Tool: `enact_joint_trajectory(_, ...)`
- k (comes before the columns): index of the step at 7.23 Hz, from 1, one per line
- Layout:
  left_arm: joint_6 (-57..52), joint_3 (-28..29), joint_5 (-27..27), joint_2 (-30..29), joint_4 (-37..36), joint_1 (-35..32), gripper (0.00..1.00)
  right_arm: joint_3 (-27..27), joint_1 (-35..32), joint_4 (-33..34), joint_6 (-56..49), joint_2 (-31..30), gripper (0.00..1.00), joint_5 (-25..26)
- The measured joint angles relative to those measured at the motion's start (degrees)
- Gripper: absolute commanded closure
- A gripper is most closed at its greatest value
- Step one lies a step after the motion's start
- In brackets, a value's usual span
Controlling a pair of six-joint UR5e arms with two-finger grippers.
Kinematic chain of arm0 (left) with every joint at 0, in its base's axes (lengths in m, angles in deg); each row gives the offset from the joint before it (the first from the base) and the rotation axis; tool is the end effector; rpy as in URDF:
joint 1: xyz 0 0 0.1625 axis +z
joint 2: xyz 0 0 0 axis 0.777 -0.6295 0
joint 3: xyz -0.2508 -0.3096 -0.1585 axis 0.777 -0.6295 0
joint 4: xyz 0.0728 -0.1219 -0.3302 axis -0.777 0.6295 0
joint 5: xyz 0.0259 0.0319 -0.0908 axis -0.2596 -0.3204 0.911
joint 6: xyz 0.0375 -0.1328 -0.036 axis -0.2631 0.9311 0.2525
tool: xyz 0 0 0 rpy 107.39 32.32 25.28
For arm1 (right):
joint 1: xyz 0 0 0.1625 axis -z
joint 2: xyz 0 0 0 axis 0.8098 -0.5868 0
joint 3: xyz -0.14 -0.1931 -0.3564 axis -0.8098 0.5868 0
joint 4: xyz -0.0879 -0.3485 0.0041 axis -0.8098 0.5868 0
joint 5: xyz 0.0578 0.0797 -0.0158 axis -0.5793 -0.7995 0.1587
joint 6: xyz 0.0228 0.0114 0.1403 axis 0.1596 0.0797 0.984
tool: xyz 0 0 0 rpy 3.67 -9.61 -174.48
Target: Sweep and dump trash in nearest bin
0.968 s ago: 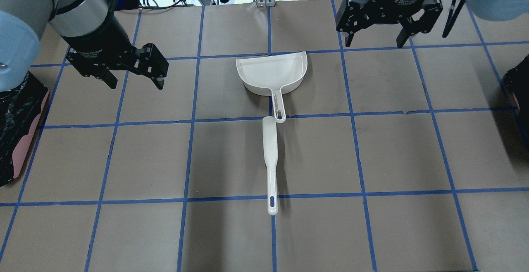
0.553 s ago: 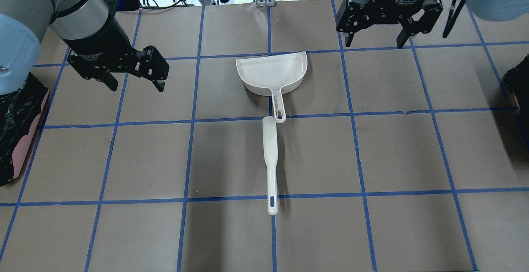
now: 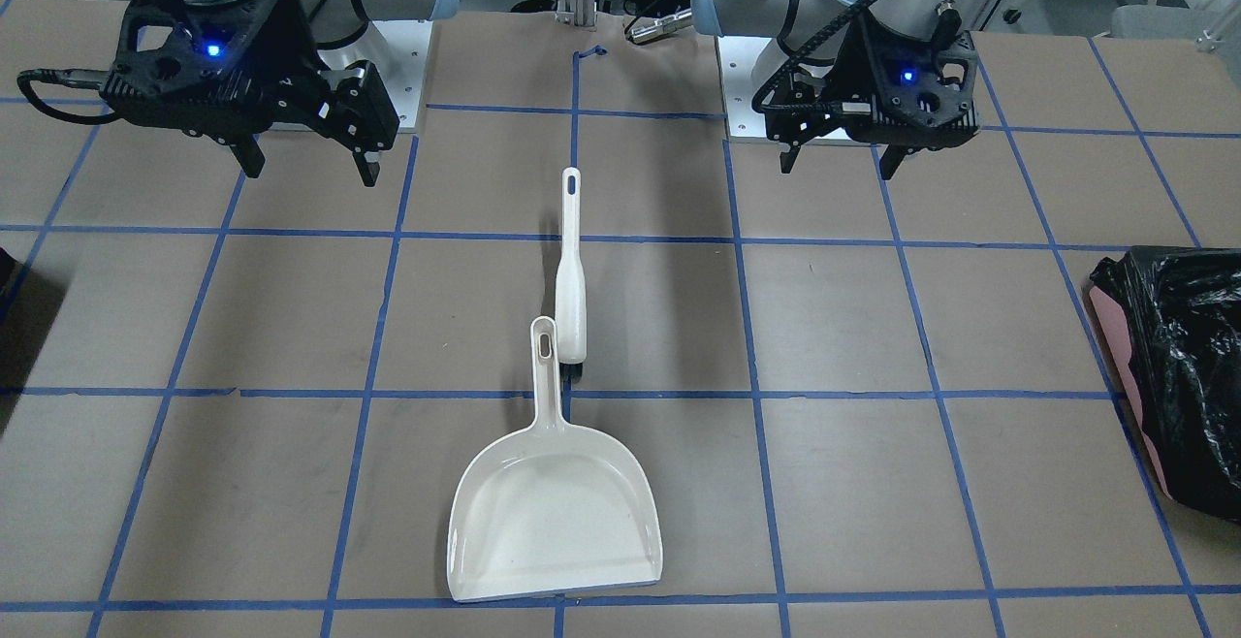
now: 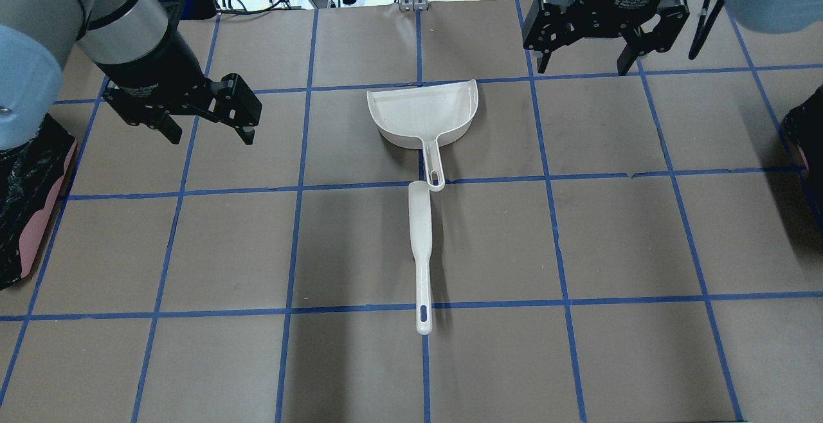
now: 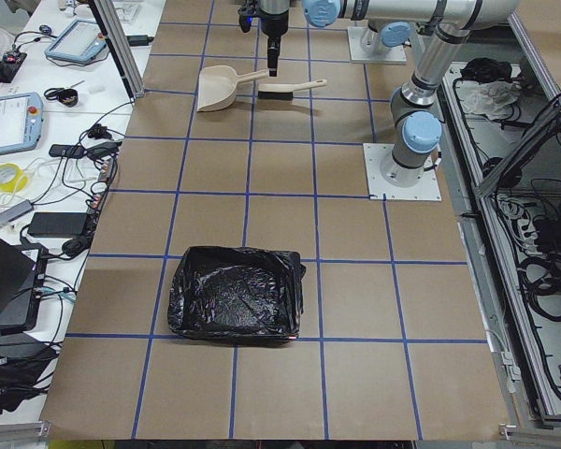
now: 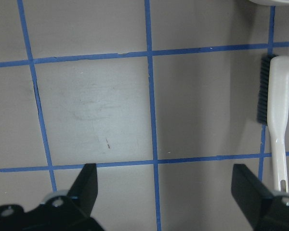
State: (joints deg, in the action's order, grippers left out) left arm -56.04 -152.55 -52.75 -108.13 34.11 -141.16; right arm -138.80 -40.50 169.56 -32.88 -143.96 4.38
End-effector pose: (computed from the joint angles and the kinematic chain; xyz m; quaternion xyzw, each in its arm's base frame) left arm -0.1333 -0.4053 0.4523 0.0260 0.9996 0.0039 0.0044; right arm 0.1703 -0.4459 0.4895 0.0407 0.9986 -0.0330 0.0071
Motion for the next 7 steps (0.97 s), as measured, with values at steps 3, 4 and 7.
enact_joint_trajectory(3, 0.09, -0.08, -0.01, 0.03, 0.15, 0.00, 0.00, 0.07, -0.03, 0.03, -0.05, -0.14, 0.00, -0.15)
enact_joint_trajectory(4, 0.09, -0.08, -0.02, 0.04, 0.16, 0.00, 0.00, 0.05, -0.03, -0.23, -0.09, -0.34, 0.00, -0.16)
enact_joint_trajectory(7, 0.09, -0.12, -0.04, 0.04, 0.16, 0.00, 0.00, 0.22, 0.00, -0.47, -0.16, -0.67, 0.00, -0.20)
